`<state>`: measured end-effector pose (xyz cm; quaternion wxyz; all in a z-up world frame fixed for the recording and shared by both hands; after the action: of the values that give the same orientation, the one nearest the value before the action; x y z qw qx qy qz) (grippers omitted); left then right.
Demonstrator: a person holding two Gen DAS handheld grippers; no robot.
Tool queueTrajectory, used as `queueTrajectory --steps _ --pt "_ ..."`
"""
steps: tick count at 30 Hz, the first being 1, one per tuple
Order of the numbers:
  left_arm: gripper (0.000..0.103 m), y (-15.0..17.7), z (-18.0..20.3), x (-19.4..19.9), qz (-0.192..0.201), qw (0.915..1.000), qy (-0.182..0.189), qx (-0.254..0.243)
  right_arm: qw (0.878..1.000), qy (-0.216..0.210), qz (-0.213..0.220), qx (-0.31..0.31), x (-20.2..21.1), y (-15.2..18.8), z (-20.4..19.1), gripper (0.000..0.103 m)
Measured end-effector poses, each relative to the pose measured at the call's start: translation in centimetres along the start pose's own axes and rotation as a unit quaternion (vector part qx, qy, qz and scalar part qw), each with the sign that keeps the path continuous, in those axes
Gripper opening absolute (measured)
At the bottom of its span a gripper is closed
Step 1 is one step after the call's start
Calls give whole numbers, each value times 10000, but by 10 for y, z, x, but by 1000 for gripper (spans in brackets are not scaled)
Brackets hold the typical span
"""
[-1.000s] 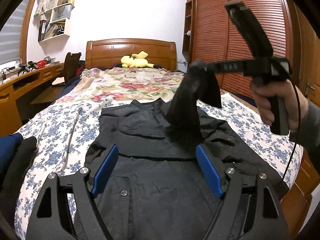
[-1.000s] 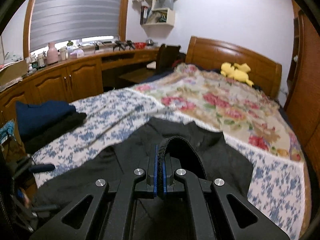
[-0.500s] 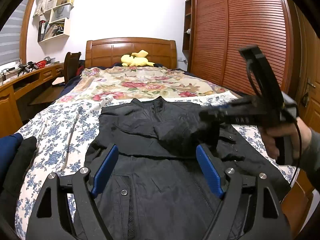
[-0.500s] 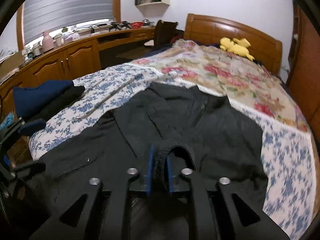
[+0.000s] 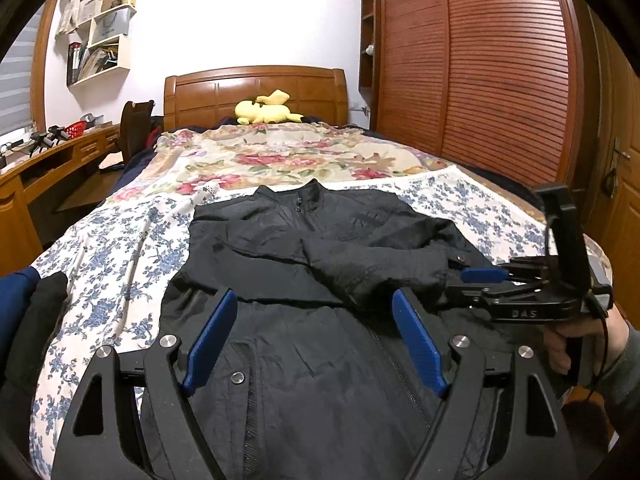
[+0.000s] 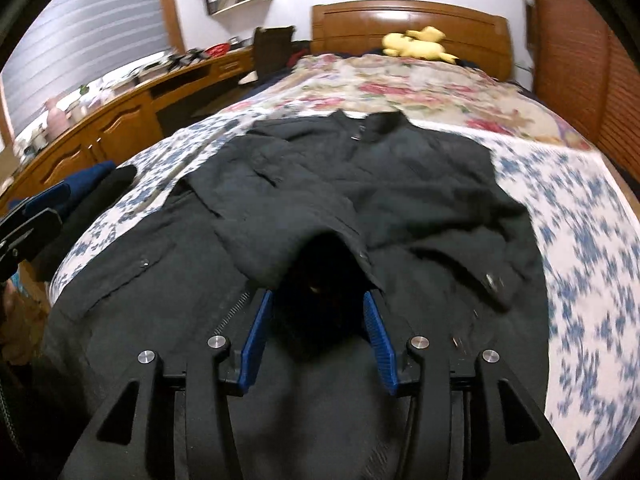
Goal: Fold large clothes
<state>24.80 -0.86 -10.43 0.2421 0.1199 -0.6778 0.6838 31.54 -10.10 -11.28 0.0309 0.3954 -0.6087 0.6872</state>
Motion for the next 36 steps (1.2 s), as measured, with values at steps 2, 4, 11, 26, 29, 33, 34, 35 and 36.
queueTrajectory --steps 2,4,11,26,29,33,34,35,36 --pt "81 2 3 -3 -45 10000 -2 -46 9999 45 66 -143 1 2 2 49" --pt "81 4 7 -6 -84 9999 -6 -85 9993 89 174 -317 0 7 6 49" --pt "81 8 29 -21 -228 9995 68 -200 9988 292 57 -393 -5 27 19 49" --pt "51 12 111 -75 -656 9931 548 -797 9974 382 92 -609 11 41 32 49" --pt "51 16 119 -87 -811 9904 454 -1023 9976 349 75 -596 11 41 30 49" --pt "44 22 119 -101 -1007 9857 223 -1332 9979 346 72 -542 12 44 35 49" --pt "38 25 116 -104 -1059 9841 78 -1424 9979 348 73 -539 12 44 35 49" --pt "23 26 113 -107 -1094 9832 8 -1462 9979 350 65 -541 12 45 36 49" --pt "11 27 108 -109 -1153 9830 7 -1427 9979 352 51 -546 11 44 37 49"
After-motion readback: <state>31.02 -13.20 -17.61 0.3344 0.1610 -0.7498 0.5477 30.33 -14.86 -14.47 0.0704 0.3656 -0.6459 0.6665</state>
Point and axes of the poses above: each gripper's, at about its wrist camera, not at the fingertips, and x roughly against the way its jaws point, z to its right, y to its underside, the point moved 9 cm from there along -x, roughly the way its jaws point, and after that the axes turned 2 degrees about y, right-handed, at the moved point
